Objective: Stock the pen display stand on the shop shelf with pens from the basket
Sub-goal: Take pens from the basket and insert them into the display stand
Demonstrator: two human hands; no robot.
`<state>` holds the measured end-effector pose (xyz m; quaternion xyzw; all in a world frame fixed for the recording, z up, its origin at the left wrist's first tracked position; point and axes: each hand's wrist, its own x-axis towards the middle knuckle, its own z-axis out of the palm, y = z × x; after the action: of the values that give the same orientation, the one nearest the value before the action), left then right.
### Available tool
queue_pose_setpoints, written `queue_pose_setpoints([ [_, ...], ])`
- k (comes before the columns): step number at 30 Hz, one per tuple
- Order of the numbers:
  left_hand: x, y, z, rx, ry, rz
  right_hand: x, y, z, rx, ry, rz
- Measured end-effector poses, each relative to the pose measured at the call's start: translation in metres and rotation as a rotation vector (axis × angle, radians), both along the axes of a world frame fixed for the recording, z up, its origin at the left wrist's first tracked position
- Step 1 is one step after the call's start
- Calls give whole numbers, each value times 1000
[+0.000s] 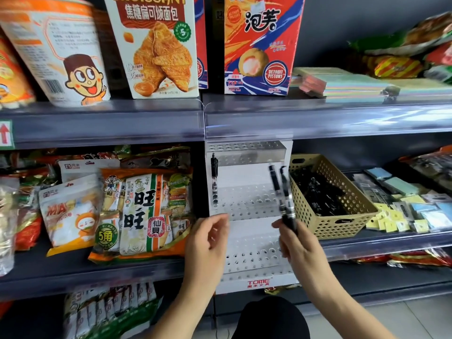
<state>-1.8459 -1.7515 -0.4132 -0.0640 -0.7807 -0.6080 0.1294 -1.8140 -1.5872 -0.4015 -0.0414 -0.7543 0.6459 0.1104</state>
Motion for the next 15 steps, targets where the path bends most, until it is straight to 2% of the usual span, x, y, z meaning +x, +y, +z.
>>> queue_pose_setpoints([
  [3,7,6,25,65,-56,-152,4,-12,7,17,-38,230],
  [8,9,10,40,304,-231,-332,3,-23,11,35,-123,378],
  [15,4,3,36,495,-327,-300,-4,-32,9,12,-215,473],
])
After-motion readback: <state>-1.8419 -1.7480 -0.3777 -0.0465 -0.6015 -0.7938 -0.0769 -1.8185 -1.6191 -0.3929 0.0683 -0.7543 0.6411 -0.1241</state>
